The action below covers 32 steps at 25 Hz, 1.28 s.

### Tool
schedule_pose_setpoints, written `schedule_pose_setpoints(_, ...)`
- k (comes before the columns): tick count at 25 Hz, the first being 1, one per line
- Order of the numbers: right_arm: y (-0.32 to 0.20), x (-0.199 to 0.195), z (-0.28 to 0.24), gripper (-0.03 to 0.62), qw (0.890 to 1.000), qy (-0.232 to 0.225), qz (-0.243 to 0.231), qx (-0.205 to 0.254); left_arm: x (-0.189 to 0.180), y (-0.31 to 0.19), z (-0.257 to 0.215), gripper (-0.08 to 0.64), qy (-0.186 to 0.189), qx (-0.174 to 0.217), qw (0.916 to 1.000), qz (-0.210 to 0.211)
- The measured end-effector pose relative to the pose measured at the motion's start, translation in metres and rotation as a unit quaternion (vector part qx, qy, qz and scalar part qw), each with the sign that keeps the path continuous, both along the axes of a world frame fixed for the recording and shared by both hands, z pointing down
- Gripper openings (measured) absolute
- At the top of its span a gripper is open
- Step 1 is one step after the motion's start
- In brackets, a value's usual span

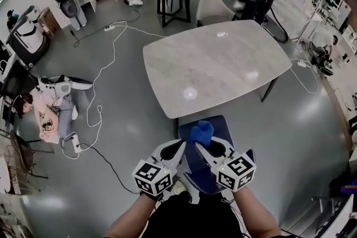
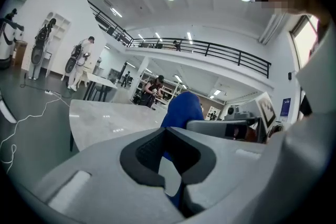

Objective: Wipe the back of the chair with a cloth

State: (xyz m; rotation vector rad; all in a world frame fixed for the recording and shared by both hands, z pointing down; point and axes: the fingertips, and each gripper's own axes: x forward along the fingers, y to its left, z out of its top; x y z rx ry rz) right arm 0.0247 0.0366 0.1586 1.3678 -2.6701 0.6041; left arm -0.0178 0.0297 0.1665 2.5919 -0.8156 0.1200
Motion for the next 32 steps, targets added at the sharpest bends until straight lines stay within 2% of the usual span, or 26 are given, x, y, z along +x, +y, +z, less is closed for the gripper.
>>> schedule_pose_setpoints(4, 0.000, 0.005, -0.045, 0.083, 0.998, 0.013, 0.009, 0.055, 0.006, 0.000, -0.041, 0.008, 0.012, 0.030, 0.9995, -0.007)
schedule_pose_setpoints(9, -0.004, 0.010, -0.087, 0.081, 0.995, 0.028, 0.020, 0.098, 0.012, -0.002, -0.086, 0.008, 0.004, 0.079, 0.9968, -0.007)
schedule_pose_setpoints(22, -0.006, 0.018, -0.112, 0.080, 0.989, 0.039, 0.014, 0.141, 0.020, -0.015, -0.108, 0.008, 0.000, 0.100, 0.9944, -0.035)
schedule_pose_setpoints(32, -0.014, 0.004, -0.112, 0.080, 0.989, 0.048, 0.012, 0.136, 0.005, -0.019, -0.105, 0.008, -0.003, 0.092, 0.9950, -0.040)
